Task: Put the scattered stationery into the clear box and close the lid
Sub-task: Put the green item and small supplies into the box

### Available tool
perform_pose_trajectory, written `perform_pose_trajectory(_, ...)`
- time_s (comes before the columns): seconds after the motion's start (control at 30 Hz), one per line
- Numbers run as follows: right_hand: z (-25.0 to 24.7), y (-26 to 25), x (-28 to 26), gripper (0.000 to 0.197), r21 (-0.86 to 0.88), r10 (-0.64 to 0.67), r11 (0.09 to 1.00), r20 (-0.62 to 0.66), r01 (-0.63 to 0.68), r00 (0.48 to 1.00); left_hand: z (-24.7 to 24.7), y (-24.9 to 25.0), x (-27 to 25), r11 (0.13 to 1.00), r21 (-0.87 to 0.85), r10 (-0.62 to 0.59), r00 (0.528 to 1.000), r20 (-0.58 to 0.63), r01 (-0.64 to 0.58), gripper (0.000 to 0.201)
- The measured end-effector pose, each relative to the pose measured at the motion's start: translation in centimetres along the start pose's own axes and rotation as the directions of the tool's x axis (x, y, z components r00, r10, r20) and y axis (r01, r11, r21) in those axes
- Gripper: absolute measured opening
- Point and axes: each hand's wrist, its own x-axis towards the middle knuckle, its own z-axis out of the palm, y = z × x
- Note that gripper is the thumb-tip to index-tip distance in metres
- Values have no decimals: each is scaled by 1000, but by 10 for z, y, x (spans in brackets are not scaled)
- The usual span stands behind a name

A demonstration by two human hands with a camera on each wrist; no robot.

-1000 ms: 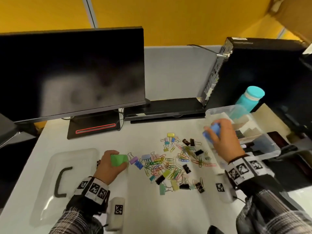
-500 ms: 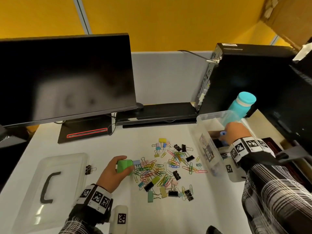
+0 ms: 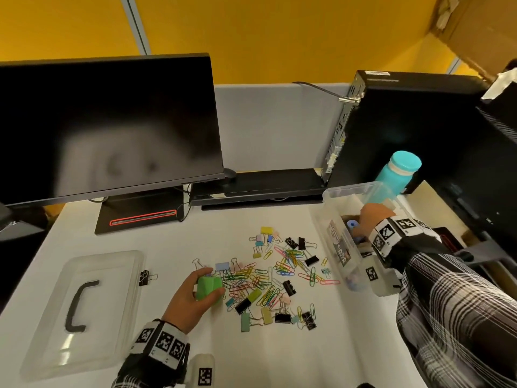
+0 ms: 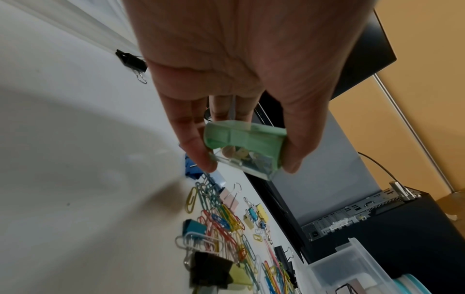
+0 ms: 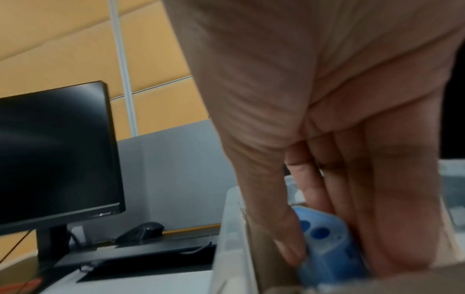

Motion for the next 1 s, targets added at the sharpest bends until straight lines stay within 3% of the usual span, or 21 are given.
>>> perform_pose_trajectory(0.17,-3,-1,-2,32,-82,-22,997,-104,13,994,-4,0,-7,1000,6,10,1000,-9,-10,68)
perform_pose_trajectory(0.27,6,-2,0,38,-68,-50,997,-43,47,998,-6,-2,-9,1000,13,23,999,-26,-22,48)
perform_pose_trajectory(0.4,-8,-5,1,29,-9,-21,1000,79,22,997,-11,2,-9,999,33,33,999,-4,-32,52)
perform_pose_trajectory(0.47,-19,-2,-4,23,36,-10,999,-7,10,1000,-11,13,-6,998,31,54,998,21,-54,66)
perform_pose_trajectory(0.57,-31,1,-26,12,256,-89,957,-197,139,976,3,46,2,989,34,139,987,85,-143,63)
perform_pose_trajectory(0.7,-30,-6,-64,17,474,-289,830,-86,295,953,50,105,11,950,18,303,934,191,-312,60)
perform_pose_trajectory(0.8,-21,-15,-88,27,603,-461,727,75,328,884,96,139,15,882,54,445,864,234,-468,66)
perform_pose_trajectory(0.9,-17,-9,-93,32,871,-548,480,204,105,811,134,161,20,841,45,520,829,205,-538,68)
perform_pose_trajectory(1.0,-19,13,-83,40,966,-547,239,221,-102,807,156,179,22,812,52,565,805,181,-582,69)
